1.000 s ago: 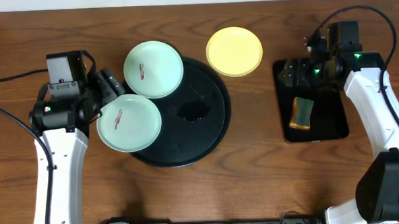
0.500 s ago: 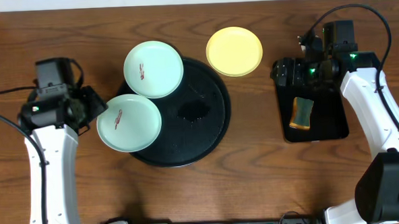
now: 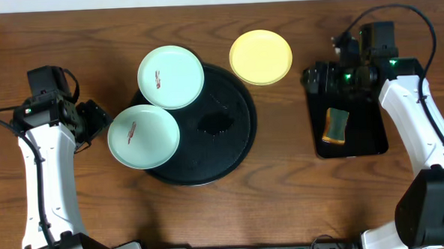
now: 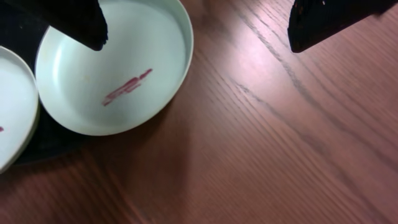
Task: Clean dirty plates on tray and stack at the side
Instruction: 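Release the yellow plate and raise the right gripper over the black tray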
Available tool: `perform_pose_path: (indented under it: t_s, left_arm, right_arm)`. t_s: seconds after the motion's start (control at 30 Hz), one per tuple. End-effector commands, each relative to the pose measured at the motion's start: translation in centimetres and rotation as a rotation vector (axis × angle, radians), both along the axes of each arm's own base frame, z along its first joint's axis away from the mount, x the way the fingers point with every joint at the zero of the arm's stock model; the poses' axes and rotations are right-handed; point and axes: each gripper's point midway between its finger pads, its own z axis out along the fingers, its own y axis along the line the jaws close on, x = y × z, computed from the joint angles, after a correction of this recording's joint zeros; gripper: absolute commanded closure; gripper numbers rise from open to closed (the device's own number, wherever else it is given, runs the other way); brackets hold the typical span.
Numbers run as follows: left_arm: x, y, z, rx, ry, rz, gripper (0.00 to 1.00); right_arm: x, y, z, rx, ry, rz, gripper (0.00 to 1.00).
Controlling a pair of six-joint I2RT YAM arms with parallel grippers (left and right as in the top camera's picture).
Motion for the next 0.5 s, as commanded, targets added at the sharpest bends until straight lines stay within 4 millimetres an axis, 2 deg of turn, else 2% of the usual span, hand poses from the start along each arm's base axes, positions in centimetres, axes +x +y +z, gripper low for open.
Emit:
perform_pose_path:
  t_s: [0.0,0.03,0.1,0.17,0.23,0.37,0.47]
  left_arm:
    - [0.5,-0.2,1.1,-0.012,-0.042,-0.003,0.05]
    - [0.5,-0.3,1.4,-0.013,-0.054,-0.010,0.04]
    - [0.8,-1.1,2.6,-0.041,-0.102,-0.042,0.04]
    - [0.8,-1.9,4.4,-0.056,-0.171,-0.067,0.04]
    - [0.3,-2.0,6.2,-0.035,-0.231,-0.068,0.04]
    - [-1.1,-2.5,9.2,-0.040,-0.343,0.013,0.04]
    - [-1.9,-2.7,10.7,-0.026,-0.396,0.013,0.04]
  right_arm:
    - [-0.5,3.0,1.6,0.157,-0.013,0.086,0.01]
    - [-0.4,4.1,2.4,0.223,-0.026,0.110,0.01]
    - [-0.1,5.8,3.4,0.280,-0.048,0.136,0.24]
    - [0.3,7.8,3.9,0.275,-0.084,0.164,0.37]
    - [0.3,10.5,3.8,0.225,-0.113,0.181,0.36]
    - [-0.1,15.9,2.5,0.091,-0.142,0.106,0.36]
    - [-1.5,21.9,1.4,0.058,-0.193,0.141,0.36]
